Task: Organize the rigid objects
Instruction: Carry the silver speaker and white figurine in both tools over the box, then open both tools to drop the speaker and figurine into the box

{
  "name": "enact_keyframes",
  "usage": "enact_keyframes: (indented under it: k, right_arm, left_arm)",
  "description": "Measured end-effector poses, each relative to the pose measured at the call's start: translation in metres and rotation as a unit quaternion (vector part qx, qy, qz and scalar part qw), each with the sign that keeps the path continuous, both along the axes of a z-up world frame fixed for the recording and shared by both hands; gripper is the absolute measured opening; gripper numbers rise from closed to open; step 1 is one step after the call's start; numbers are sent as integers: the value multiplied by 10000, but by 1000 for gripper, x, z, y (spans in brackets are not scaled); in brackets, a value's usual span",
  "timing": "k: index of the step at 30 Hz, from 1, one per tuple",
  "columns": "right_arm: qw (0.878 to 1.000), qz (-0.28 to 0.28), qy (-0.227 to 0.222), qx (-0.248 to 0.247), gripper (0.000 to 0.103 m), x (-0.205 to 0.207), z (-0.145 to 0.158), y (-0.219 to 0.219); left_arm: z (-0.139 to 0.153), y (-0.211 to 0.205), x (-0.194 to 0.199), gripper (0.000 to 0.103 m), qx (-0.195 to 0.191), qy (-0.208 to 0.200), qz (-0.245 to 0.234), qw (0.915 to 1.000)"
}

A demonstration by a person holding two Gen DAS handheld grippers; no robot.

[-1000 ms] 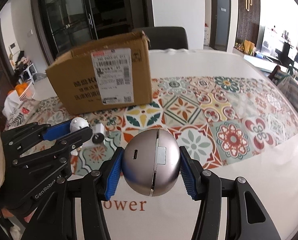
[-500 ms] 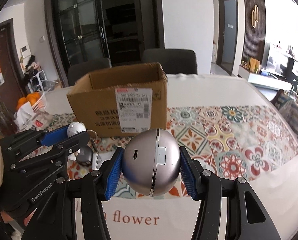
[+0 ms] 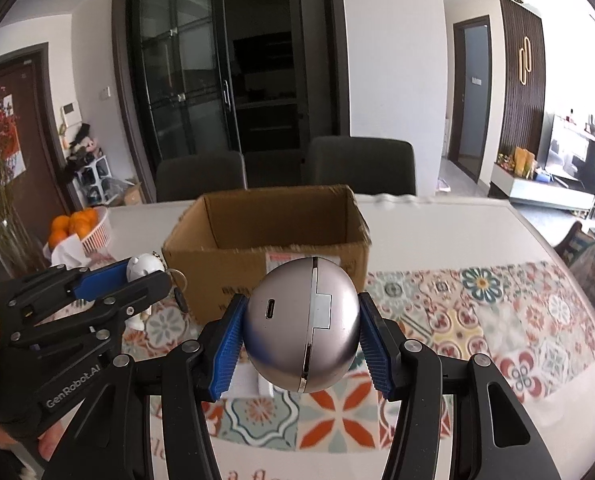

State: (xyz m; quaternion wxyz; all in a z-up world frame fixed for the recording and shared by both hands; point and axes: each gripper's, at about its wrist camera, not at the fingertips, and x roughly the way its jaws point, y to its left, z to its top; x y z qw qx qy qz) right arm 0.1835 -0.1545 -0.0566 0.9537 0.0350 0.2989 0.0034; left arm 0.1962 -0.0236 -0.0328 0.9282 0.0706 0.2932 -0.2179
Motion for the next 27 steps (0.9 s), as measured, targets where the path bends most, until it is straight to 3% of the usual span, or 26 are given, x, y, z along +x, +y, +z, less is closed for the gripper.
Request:
enact_keyframes:
  k: [13,27]
  right_arm:
    - [9991,205,-360,3,54,41,32,11]
    - [9988,303,-362,-163,54,100,40,7]
  left_arm:
    - [32,6,40,26,-79,-382,43,9992]
    - [32,-1,101,26,-36,-378,102,9992]
